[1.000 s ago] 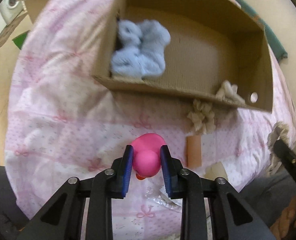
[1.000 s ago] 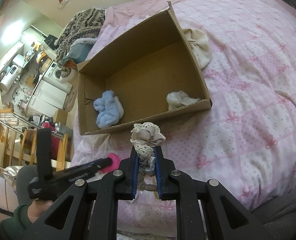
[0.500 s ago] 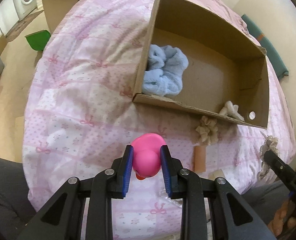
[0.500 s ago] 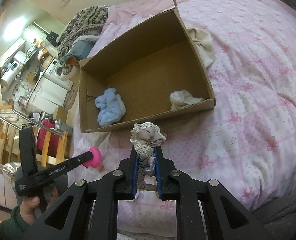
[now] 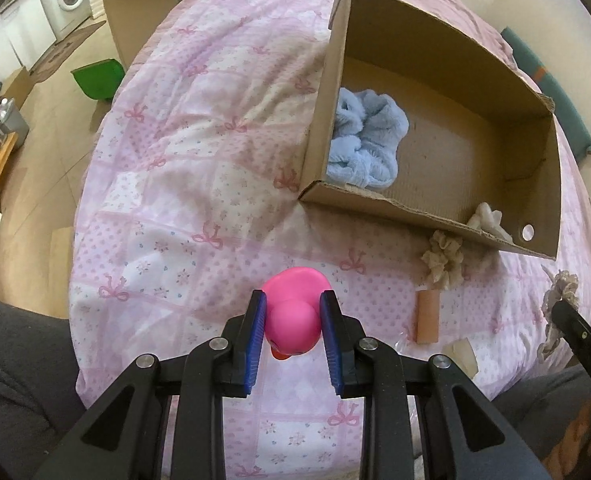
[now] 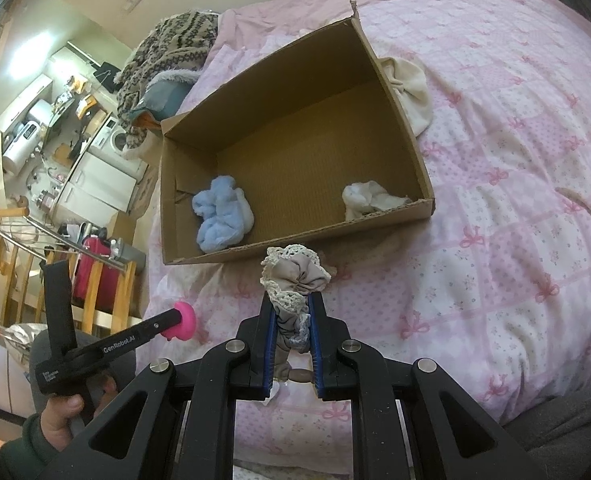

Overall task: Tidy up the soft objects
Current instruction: 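Lift the pink rubber duck with the left tool while the right tool holds the lace scrunchie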

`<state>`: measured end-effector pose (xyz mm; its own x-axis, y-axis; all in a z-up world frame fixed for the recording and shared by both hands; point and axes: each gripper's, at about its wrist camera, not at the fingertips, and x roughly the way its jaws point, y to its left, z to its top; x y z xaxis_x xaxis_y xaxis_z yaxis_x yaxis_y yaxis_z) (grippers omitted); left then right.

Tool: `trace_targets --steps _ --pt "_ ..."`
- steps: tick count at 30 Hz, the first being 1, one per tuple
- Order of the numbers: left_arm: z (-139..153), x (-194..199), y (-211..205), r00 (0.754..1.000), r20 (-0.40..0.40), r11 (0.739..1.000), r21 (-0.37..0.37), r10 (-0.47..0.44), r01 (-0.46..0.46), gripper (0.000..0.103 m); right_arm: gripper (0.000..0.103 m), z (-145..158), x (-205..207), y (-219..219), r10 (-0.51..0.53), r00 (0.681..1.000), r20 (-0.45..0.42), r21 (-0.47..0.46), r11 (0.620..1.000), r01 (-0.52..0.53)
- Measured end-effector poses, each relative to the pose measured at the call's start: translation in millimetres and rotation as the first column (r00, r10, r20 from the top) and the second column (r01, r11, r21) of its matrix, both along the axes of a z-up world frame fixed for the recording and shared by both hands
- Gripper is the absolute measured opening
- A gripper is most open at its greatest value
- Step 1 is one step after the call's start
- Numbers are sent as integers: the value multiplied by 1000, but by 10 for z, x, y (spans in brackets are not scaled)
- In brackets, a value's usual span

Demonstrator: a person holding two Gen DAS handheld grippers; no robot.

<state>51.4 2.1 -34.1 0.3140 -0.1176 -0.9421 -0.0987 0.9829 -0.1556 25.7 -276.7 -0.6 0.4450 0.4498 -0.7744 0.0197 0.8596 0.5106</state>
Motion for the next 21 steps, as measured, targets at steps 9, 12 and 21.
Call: trace_targets --steps 9,12,21 --pt "217 -25 9 997 73 999 33 12 -15 25 16 97 -18 8 0 999 37 -7 1000 0" --pt "447 -34 -11 990 143 999 44 4 -10 25 16 204 -21 26 6 997 76 -15 1000 -5" --pt "952 173 -71 958 283 998 53 -34 20 25 16 543 165 57 26 986 166 1 1000 -27"
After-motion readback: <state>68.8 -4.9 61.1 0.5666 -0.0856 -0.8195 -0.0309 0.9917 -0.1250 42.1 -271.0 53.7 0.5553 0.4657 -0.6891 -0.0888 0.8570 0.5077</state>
